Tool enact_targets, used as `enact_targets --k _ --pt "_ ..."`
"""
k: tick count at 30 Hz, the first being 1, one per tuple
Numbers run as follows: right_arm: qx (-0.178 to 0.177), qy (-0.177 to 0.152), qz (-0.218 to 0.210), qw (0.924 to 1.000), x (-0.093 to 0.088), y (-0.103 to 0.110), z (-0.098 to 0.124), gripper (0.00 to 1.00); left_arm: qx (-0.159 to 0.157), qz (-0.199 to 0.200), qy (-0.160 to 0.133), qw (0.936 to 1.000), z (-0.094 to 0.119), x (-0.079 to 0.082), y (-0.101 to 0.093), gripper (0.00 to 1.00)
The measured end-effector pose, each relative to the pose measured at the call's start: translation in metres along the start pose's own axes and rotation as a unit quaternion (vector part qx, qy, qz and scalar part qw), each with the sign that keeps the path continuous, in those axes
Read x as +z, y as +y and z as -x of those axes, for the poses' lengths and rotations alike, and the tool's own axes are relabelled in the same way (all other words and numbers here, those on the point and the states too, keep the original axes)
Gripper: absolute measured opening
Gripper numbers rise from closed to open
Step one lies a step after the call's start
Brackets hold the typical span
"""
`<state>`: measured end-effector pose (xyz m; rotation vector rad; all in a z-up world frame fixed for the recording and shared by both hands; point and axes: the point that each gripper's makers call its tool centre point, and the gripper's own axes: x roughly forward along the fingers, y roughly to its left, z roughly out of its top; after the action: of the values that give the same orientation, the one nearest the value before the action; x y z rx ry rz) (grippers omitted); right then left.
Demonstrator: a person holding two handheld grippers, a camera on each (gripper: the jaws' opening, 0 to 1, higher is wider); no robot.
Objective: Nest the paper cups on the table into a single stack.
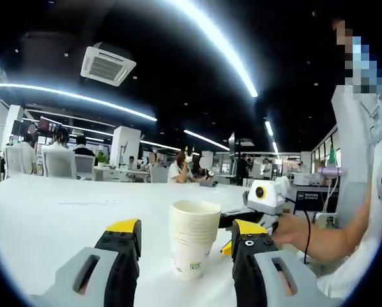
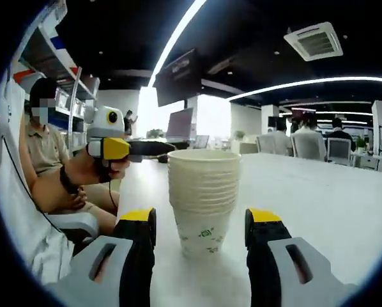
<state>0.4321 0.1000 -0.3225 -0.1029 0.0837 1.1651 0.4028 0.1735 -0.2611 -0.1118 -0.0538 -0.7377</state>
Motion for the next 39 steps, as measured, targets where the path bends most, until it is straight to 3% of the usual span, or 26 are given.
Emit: enact_targets --k 6,28,34,39 --pt "0.006 0.024 0.000 0.9997 -0.011 -0.001 -0.014 0.54 0.007 0.007 0.009 0.9999 0.003 -0.015 0.002 0.58" --pt "0.013 0.025 -0.011 0.9996 -0.013 -0.003 -0.029 0.46 0.008 0.009 0.008 0.9999 0.009 -0.017 0.001 0.51" --pt "0.019 -0.001 -0.013 0.9997 0.000 -0.013 -0.031 0.45 0.013 0.014 0.011 0.9998 0.010 -0.019 0.000 0.49" --pt "0.013 -0.016 0.000 0.9998 0.019 -0.037 -0.039 0.45 0.015 0.017 0.012 0.9997 0.011 -0.019 -0.001 0.48"
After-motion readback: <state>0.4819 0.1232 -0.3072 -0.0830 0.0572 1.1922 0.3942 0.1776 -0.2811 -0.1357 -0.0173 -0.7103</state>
